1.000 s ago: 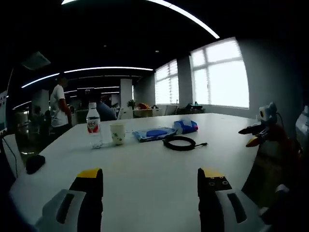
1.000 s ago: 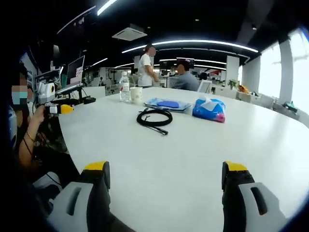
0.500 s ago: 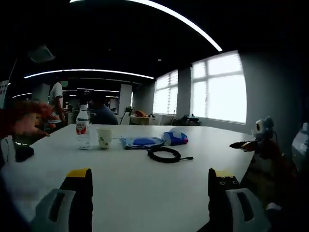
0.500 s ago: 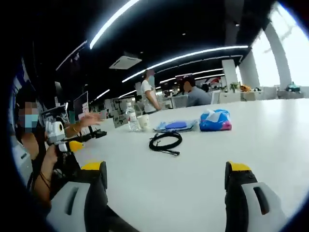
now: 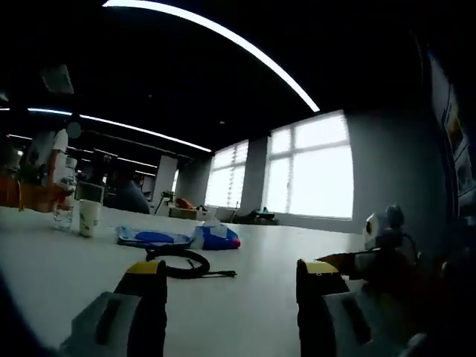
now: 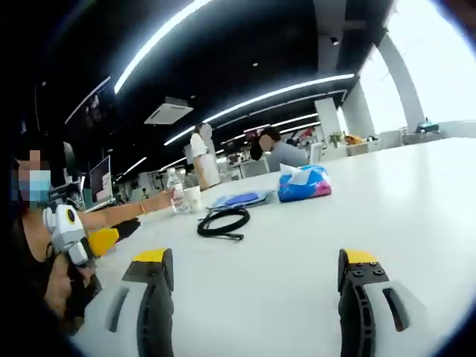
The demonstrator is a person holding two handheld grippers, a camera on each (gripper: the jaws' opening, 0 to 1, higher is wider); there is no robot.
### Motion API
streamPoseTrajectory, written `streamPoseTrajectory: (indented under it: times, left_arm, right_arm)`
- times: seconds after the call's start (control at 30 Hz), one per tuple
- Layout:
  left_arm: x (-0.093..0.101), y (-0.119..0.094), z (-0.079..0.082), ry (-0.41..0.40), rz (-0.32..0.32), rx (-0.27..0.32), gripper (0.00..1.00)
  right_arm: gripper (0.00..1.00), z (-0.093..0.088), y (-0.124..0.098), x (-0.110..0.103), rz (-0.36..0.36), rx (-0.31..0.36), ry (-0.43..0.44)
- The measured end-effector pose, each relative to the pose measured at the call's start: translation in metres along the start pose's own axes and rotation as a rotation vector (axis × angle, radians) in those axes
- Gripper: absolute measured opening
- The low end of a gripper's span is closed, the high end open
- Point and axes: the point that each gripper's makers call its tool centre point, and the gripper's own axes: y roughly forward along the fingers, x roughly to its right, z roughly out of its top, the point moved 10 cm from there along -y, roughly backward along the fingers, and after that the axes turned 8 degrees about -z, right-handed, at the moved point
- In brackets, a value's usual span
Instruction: Arrange the tabletop items into an orderly group along one side of the table until the central work area is clear of visible clutter.
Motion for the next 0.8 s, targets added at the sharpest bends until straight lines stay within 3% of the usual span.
streamPoseTrajectory:
  times: [0.07,0.1,0.13,0.17,0.2,0.23,0.3,0.33,0.4,0.47,0.5,0.53,0.6,0.63,0.67,0.73,0.8]
  left_arm:
    - [0.012,0.019,-0.013,-0.057,-0.06,-0.013,0.53]
    - [0.019,0.032,-0.022,-0.056,-0.085,-0.032,0.48]
    - [0.022,0.034,-0.02,0.043,-0.077,-0.136,0.37]
    - [0.025,0.038,-0.019,0.096,-0.069,-0.136,0.28]
    - [0.031,0.046,-0.013,0.141,-0.048,-0.107,0.2]
    - [0.036,0.052,-0.011,0.125,-0.076,-0.101,0.15]
    - [0.048,0.066,-0.007,0.057,-0.187,-0.068,0.14]
    - [0.049,0.068,-0.006,0.04,-0.197,-0.062,0.13]
    - [0.053,0.083,-0.004,0.02,-0.249,-0.048,0.1]
    - [0.054,0.089,-0.004,0.016,-0.258,-0.069,0.06]
    - [0.054,0.092,-0.007,0.024,-0.256,-0.065,0.05]
    - [0.053,0.095,-0.009,0.025,-0.252,-0.064,0.03]
    - [0.054,0.098,-0.012,0.025,-0.265,-0.08,0.0]
    - [0.055,0.099,-0.011,0.033,-0.266,-0.084,0.0]
    - [0.045,0.103,-0.009,0.044,-0.282,-0.077,0.0]
    - [0.046,0.108,-0.011,0.079,-0.281,-0.092,0.0]
    - [0.05,0.11,-0.015,0.111,-0.315,-0.123,0.0]
  right_arm:
    - [0.82,-0.005,0.013,0.009,-0.076,0.046,0.007]
    - [0.78,0.003,0.01,0.008,-0.146,-0.021,-0.047]
    - [0.8,0.01,0.017,0.009,-0.167,0.066,-0.139]
    - [0.8,0.017,0.021,0.013,-0.206,0.099,-0.154]
    - [0.76,0.021,0.023,0.013,-0.248,0.079,-0.154]
    - [0.7,0.025,0.029,0.016,-0.244,0.141,-0.184]
    - [0.6,0.025,0.039,0.018,-0.217,0.209,-0.102]
    - [0.53,0.023,0.042,0.019,-0.208,0.189,-0.049]
    - [0.25,0.018,0.047,0.026,-0.18,0.16,0.068]
    - [0.06,0.023,0.041,0.031,-0.197,0.195,0.081]
    - [0.04,0.027,0.039,0.033,-0.236,0.271,0.046]
    - [0.04,0.029,0.038,0.033,-0.256,0.299,0.033]
    - [0.06,0.029,0.04,0.032,-0.243,0.293,0.01]
    - [0.08,0.026,0.043,0.035,-0.251,0.261,-0.021]
    - [0.12,0.023,0.047,0.037,-0.277,0.209,0.005]
    - [0.22,0.019,0.055,0.043,-0.287,0.14,0.009]
    - [0.18,0.019,0.058,0.046,-0.304,0.142,0.024]
